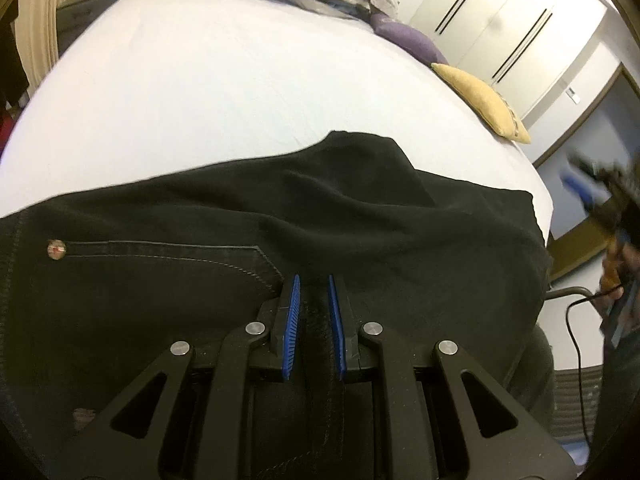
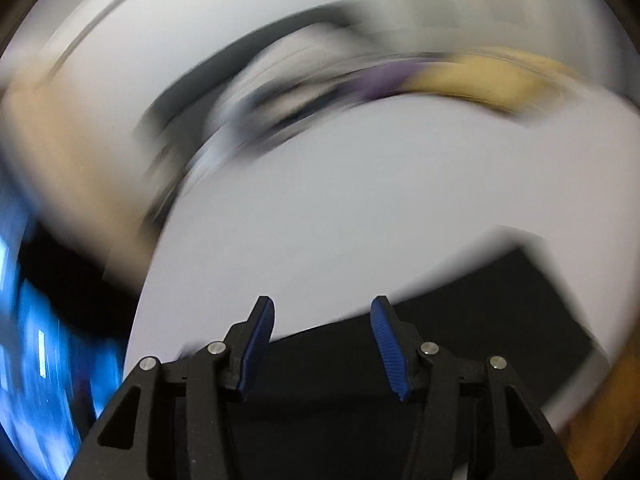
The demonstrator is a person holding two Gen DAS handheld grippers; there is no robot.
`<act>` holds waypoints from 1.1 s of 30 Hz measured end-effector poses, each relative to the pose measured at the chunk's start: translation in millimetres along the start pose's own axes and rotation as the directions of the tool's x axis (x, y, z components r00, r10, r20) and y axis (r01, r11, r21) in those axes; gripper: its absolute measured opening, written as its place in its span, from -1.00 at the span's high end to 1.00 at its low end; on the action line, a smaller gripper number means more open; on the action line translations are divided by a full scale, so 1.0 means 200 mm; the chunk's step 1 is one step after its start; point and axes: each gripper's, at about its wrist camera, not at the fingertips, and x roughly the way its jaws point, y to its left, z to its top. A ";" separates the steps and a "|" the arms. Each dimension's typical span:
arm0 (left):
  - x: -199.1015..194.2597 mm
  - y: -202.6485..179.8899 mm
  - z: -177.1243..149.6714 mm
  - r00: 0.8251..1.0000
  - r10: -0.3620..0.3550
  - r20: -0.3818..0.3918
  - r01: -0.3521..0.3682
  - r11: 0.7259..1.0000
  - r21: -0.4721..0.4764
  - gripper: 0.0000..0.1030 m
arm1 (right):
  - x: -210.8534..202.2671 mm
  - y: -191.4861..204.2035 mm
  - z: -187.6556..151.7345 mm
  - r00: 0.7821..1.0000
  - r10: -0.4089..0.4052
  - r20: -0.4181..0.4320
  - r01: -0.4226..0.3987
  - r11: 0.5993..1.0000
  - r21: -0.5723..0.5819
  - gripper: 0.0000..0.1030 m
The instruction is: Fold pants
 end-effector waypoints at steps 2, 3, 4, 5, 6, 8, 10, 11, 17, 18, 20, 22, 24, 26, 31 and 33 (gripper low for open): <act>-0.03 0.02 -0.02 1.000 -0.002 0.006 0.002 1.000 0.000 0.73 | 0.21 0.35 0.03 0.994 0.065 -0.086 -0.087 0.957 -0.275 -0.06; -0.04 0.04 -0.04 1.000 -0.003 0.004 0.003 1.000 -0.003 0.73 | 0.26 0.43 0.02 0.989 0.089 -0.121 -0.125 0.934 -0.334 -0.06; -0.04 0.04 -0.05 1.000 -0.004 0.003 0.004 1.000 -0.009 0.73 | 0.37 0.52 0.02 0.973 0.118 -0.197 -0.191 0.893 -0.408 -0.04; -0.04 0.05 -0.07 1.000 -0.008 0.003 0.008 1.000 -0.015 0.73 | 0.44 0.57 0.01 0.964 0.112 -0.241 -0.213 0.869 -0.447 -0.03; -0.06 0.07 -0.08 1.000 -0.019 0.003 0.019 0.999 -0.027 0.73 | 0.53 0.61 0.00 0.950 0.098 -0.298 -0.237 0.845 -0.480 -0.04; -0.08 0.08 -0.10 0.999 -0.036 0.009 0.036 0.999 -0.026 0.73 | 0.70 0.64 -0.02 0.897 0.080 -0.435 -0.316 0.804 -0.503 -0.04; -0.09 0.10 -0.10 0.999 -0.042 0.013 0.042 0.999 -0.024 0.73 | 0.79 0.63 -0.02 0.856 0.079 -0.510 -0.373 0.777 -0.506 -0.04; -0.09 0.11 -0.10 0.999 -0.048 0.013 0.048 0.998 -0.028 0.73 | 0.81 0.63 -0.02 0.839 0.085 -0.537 -0.401 0.764 -0.506 -0.04; -0.06 0.13 -0.13 0.998 -0.062 0.012 0.062 0.998 -0.012 0.73 | 1.02 0.64 -0.02 0.764 0.032 -0.644 -0.459 0.729 -0.508 0.85; -0.06 0.13 -0.13 0.998 -0.057 0.014 0.057 0.998 -0.002 0.73 | 1.04 0.65 -0.04 0.772 0.001 -0.636 -0.447 0.712 -0.541 0.88; -0.05 0.12 -0.14 0.999 -0.050 0.016 0.049 0.999 0.009 0.73 | 1.05 0.68 -0.07 0.779 -0.031 -0.626 -0.429 0.703 -0.568 0.91; -0.02 0.12 -0.13 0.998 -0.054 0.016 0.054 0.999 0.000 0.73 | 1.06 0.69 -0.09 0.813 -0.062 -0.579 -0.365 0.720 -0.590 0.93; -0.01 0.13 -0.13 0.998 -0.067 0.019 0.067 0.998 -0.017 0.73 | 1.09 0.64 -0.06 0.845 -0.064 -0.530 -0.288 0.782 -0.553 0.95; -0.01 0.14 -0.14 0.997 -0.078 0.025 0.079 0.996 -0.029 0.73 | 1.13 0.56 -0.02 0.878 -0.087 -0.472 -0.179 0.854 -0.489 1.00; -0.03 0.16 -0.17 0.997 -0.067 0.029 0.067 0.998 -0.011 0.73 | 0.96 0.31 0.13 0.947 -0.095 -0.308 0.021 0.972 -0.234 1.00; -0.04 0.14 -0.18 0.998 -0.057 0.031 0.057 0.998 -0.003 0.73 | 0.80 0.35 0.14 0.950 0.066 -0.304 -0.120 0.979 -0.163 0.96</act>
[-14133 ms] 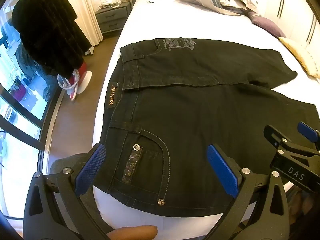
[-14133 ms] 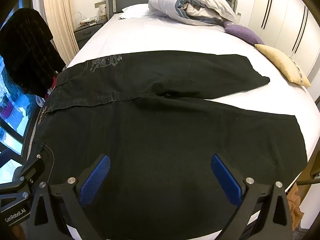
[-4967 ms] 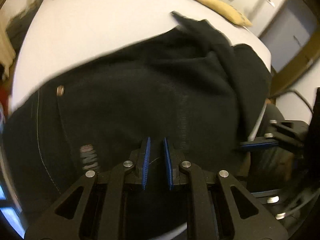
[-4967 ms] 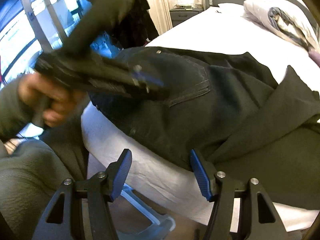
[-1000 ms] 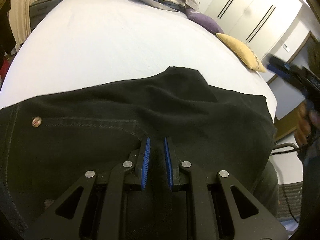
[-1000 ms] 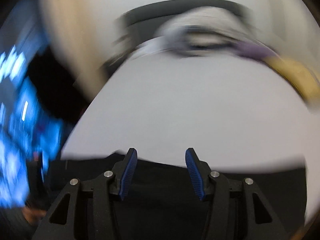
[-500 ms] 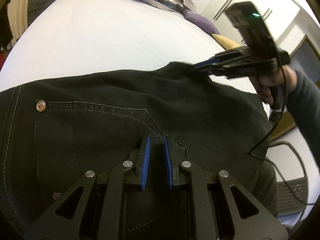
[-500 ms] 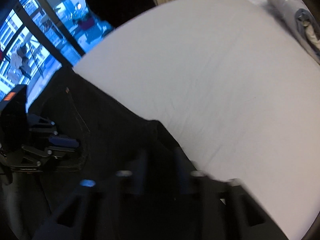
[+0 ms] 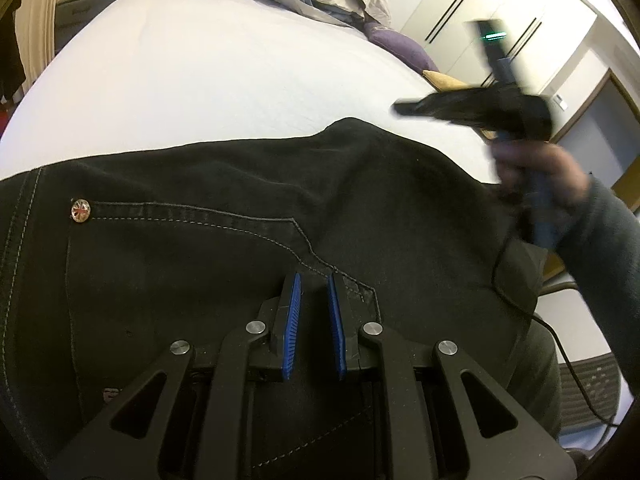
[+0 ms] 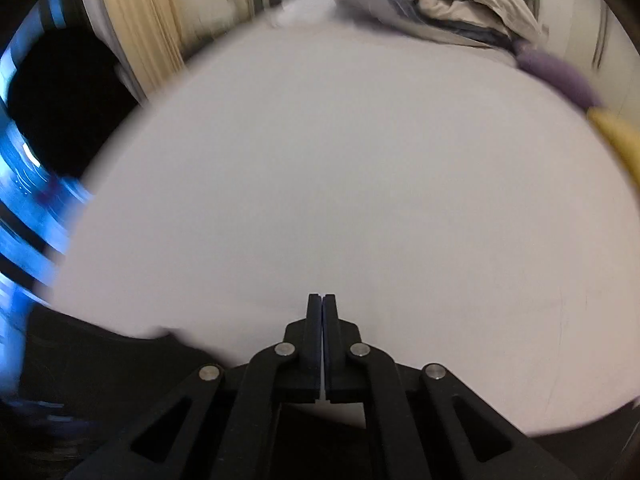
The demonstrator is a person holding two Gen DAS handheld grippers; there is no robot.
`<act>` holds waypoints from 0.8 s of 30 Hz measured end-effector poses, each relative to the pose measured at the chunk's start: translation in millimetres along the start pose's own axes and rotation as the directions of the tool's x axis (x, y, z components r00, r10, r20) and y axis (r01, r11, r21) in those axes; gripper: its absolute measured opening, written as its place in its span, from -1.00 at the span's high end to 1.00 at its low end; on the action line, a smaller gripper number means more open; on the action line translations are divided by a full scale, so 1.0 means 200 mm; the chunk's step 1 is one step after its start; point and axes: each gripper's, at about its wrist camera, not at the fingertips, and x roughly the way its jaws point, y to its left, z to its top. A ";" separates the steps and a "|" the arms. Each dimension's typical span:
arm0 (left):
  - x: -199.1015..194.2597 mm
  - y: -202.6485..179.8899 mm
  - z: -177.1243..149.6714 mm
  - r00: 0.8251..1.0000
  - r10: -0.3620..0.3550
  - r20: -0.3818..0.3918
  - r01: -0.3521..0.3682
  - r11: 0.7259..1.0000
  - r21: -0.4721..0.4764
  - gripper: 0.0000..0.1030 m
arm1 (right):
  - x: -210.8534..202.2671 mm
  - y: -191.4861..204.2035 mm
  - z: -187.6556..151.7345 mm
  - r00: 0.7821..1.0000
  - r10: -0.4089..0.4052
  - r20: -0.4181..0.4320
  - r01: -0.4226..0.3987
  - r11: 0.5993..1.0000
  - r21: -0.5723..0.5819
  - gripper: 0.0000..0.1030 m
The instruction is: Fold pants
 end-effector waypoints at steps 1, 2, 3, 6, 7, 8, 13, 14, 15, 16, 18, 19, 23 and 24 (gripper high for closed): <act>0.00 -0.01 0.00 1.000 0.006 0.002 -0.006 1.000 0.003 0.73 | -0.08 0.06 -0.05 0.998 0.062 0.005 -0.062 0.998 -0.021 0.96; 0.01 -0.02 0.00 1.000 0.010 0.003 -0.010 1.000 0.005 0.73 | -0.13 0.08 -0.09 0.993 0.118 -0.002 -0.118 0.992 -0.034 0.96; 0.02 -0.04 0.00 1.000 0.016 0.005 -0.016 1.000 0.003 0.73 | -0.16 0.11 -0.16 0.982 0.189 -0.021 -0.190 0.981 -0.039 0.96; 0.03 -0.05 0.00 1.000 0.017 0.010 -0.017 1.000 -0.003 0.73 | -0.10 0.17 -0.33 0.965 0.242 -0.104 -0.246 0.969 -0.033 0.95; 0.03 -0.06 0.00 1.000 0.019 0.011 -0.019 1.000 -0.002 0.73 | -0.03 0.12 -0.40 0.973 0.186 -0.139 -0.190 0.982 -0.013 0.95; 0.03 -0.07 0.00 1.000 0.023 0.012 -0.023 1.000 0.000 0.73 | -0.01 0.07 -0.42 0.977 0.148 -0.151 -0.147 0.989 0.016 0.96; 0.02 -0.09 -0.02 0.999 0.033 0.019 -0.033 0.999 -0.002 0.73 | -0.22 -0.52 -0.59 1.000 -0.007 0.018 0.000 0.922 0.388 1.00; 0.02 -0.09 -0.02 0.999 0.034 0.022 -0.034 0.999 -0.004 0.73 | -0.28 -0.61 -0.63 0.997 -0.070 0.036 0.048 0.902 0.429 1.00; 0.02 -0.10 -0.02 0.999 0.037 0.022 -0.037 0.999 -0.004 0.73 | -0.37 -0.73 -0.68 0.987 -0.155 0.047 0.113 0.868 0.484 1.00; 0.02 -0.11 -0.02 0.999 0.051 0.019 -0.051 0.999 0.002 0.73 | -0.47 -0.84 -0.74 0.971 -0.235 0.051 0.171 0.821 0.545 1.00; 0.01 -0.17 -0.01 0.995 0.100 0.012 -0.101 0.995 0.029 0.73 | -0.64 -0.90 -0.83 0.948 -0.307 0.081 0.198 0.771 0.605 0.97; -0.01 -0.22 0.00 0.991 0.130 0.010 -0.130 0.990 0.057 0.73 | -0.72 -0.89 -0.86 0.945 -0.299 0.129 0.165 0.781 0.603 0.86; -0.02 -0.44 0.06 0.996 0.086 0.027 -0.089 0.986 0.138 0.73 | -0.80 -0.65 -0.87 0.967 -0.033 0.254 -0.086 0.893 0.442 0.40; 0.00 -0.51 0.08 0.997 0.073 0.016 -0.074 0.983 0.166 0.73 | -0.79 -0.61 -0.91 0.968 0.025 0.248 -0.127 0.906 0.404 0.26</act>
